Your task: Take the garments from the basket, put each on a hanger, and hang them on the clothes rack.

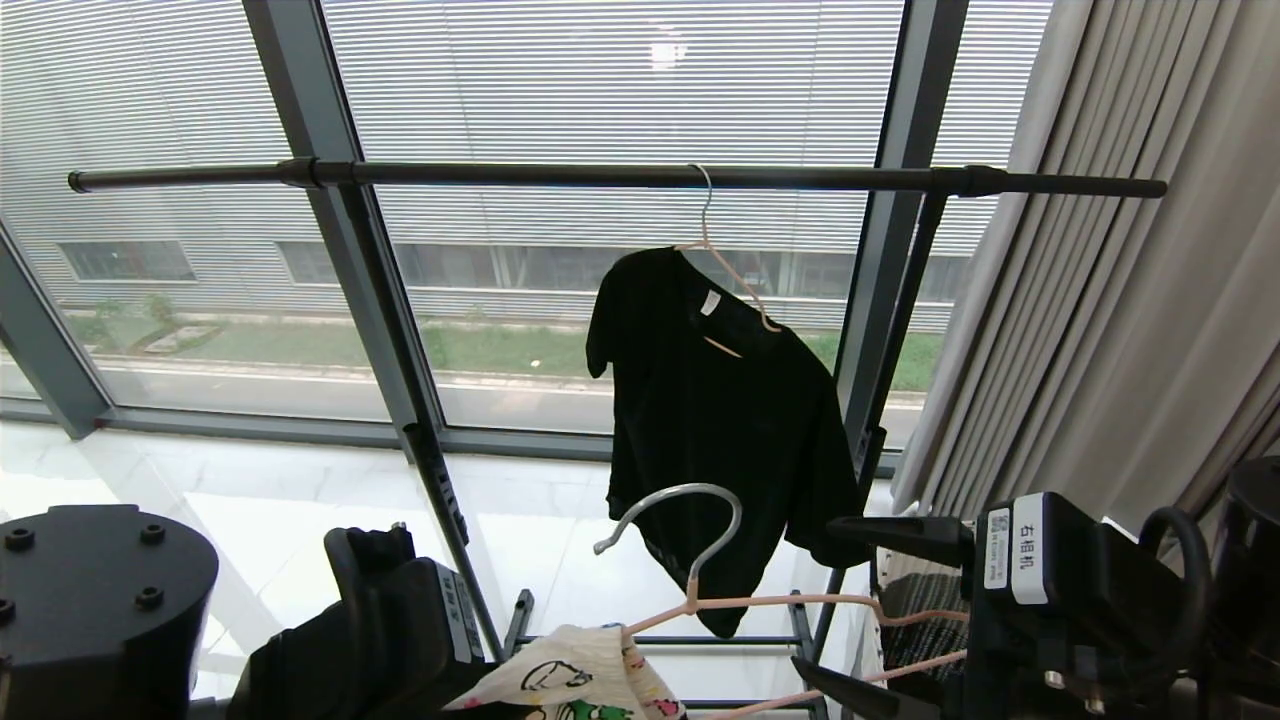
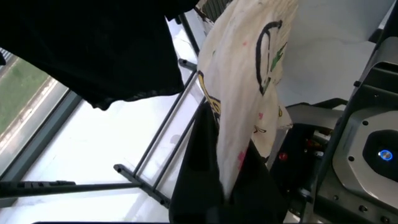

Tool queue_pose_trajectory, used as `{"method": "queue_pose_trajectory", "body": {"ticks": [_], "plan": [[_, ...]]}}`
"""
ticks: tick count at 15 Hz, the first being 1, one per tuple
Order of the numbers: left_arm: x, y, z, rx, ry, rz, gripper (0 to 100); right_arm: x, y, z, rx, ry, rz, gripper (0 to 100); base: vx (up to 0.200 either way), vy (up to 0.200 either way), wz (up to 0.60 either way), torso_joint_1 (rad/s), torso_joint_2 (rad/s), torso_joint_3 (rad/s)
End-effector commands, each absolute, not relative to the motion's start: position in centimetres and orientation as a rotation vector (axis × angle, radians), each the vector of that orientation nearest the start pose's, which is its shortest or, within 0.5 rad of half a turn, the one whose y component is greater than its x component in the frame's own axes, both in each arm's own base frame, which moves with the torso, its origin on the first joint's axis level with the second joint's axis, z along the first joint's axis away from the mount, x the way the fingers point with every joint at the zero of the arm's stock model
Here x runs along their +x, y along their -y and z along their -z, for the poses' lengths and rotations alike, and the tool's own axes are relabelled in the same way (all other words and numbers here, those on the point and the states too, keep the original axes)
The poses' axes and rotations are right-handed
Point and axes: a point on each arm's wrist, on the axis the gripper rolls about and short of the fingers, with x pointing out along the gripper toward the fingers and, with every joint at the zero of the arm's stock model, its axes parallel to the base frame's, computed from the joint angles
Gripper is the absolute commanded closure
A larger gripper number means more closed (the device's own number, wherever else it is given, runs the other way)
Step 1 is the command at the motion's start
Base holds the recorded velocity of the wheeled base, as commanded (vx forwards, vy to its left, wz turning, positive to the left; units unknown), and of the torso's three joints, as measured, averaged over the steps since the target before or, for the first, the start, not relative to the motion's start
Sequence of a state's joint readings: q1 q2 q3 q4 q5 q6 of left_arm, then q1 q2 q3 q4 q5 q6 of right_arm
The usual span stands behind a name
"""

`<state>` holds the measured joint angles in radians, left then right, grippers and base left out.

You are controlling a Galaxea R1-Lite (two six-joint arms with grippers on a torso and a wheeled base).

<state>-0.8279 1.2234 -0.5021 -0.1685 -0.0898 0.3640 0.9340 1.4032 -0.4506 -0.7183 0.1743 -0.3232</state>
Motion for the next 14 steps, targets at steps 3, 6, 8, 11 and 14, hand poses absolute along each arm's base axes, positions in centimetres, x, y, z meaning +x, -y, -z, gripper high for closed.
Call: {"method": "queue_pose_trajectory", "body": {"ticks": [3,6,8,11,14], "plan": [[12.0,10.3,-16.0,0.531,-0.427,0.841,100,12.7,-17.4,-16.9,-0.390,-0.070,-1.116,0,0.000,0.000,0.00,0.000,0.00,0.000],[13.4,8.9,-16.4,0.500,-0.440,0.716,100,12.9,-18.6,-15.9,-0.422,-0.106,-1.151,0,0.000,0.000,0.00,0.000,0.00,0.000],[14.0,8.8,-17.5,0.474,-0.386,0.683,100,13.1,-19.6,-14.6,-0.429,-0.164,-1.170,0,0.000,0.000,0.00,0.000,0.00,0.000],[14.5,9.1,-18.7,0.443,-0.263,0.667,100,15.2,-22.8,-14.3,-0.146,-0.294,-1.092,0,0.000,0.000,0.00,0.000,0.00,0.000],[14.5,9.1,-19.4,0.440,-0.218,0.663,100,17.6,-25.6,-13.5,-0.041,-0.329,-0.894,0,0.000,0.000,0.00,0.000,0.00,0.000]]}}
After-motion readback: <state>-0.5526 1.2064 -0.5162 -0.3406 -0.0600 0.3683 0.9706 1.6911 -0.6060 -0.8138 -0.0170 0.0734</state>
